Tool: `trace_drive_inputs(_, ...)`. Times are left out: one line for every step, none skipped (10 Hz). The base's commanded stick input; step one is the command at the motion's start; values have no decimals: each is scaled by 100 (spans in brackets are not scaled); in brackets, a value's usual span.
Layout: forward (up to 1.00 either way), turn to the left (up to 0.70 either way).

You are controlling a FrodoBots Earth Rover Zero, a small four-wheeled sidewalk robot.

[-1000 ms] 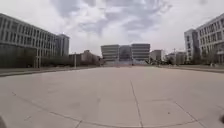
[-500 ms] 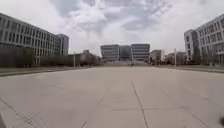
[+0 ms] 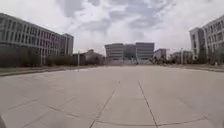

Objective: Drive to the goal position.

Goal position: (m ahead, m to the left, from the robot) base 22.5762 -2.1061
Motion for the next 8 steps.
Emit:
trace_drive_inputs(70, 11)
trace_drive_inputs(70, 2)
trace_drive_inputs(70, 2)
trace_drive_inputs(70, 2)
trace_drive_inputs(70, 2)
trace_drive_inputs(70, 2)
trace_drive_inputs(70, 2)
trace_drive_inputs(70, 2)
